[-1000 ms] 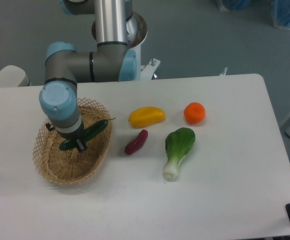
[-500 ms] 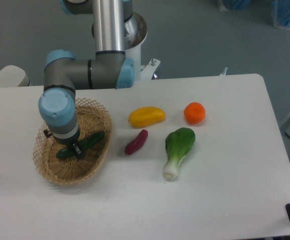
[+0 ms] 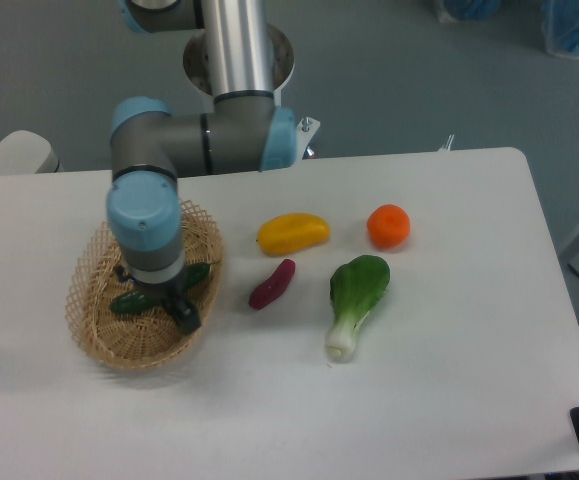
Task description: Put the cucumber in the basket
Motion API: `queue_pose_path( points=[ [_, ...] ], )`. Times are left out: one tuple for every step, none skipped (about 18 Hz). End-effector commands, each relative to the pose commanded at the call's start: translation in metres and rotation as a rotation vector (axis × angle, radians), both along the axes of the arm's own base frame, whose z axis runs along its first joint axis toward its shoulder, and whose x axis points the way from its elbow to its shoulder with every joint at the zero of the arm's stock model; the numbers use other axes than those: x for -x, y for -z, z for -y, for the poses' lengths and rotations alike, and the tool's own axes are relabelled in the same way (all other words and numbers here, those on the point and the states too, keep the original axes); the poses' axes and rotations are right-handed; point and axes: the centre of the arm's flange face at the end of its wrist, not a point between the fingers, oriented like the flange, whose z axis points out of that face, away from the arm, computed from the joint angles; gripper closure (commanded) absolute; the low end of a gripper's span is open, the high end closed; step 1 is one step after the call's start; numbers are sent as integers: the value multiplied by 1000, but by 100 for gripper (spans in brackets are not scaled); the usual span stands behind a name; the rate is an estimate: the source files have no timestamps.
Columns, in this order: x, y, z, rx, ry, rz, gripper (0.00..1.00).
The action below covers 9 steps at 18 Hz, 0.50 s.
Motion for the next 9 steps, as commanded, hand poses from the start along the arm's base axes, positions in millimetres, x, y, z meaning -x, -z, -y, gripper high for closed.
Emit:
queue_pose_path(
  points=[
    [15, -3, 4, 2, 10, -11, 0],
    [29, -4, 10, 4, 19, -18, 0],
    [43, -4, 17, 1, 24, -22, 0],
    [60, -5, 23, -6, 25, -27, 0],
    [76, -7, 26, -13, 30, -31, 0],
    [90, -7, 27, -15, 30, -37, 0],
    [104, -7, 28, -13, 28, -40, 0],
    [118, -6, 31, -14, 25, -42, 0],
    [128, -5, 32, -15, 25, -45, 0]
  ],
)
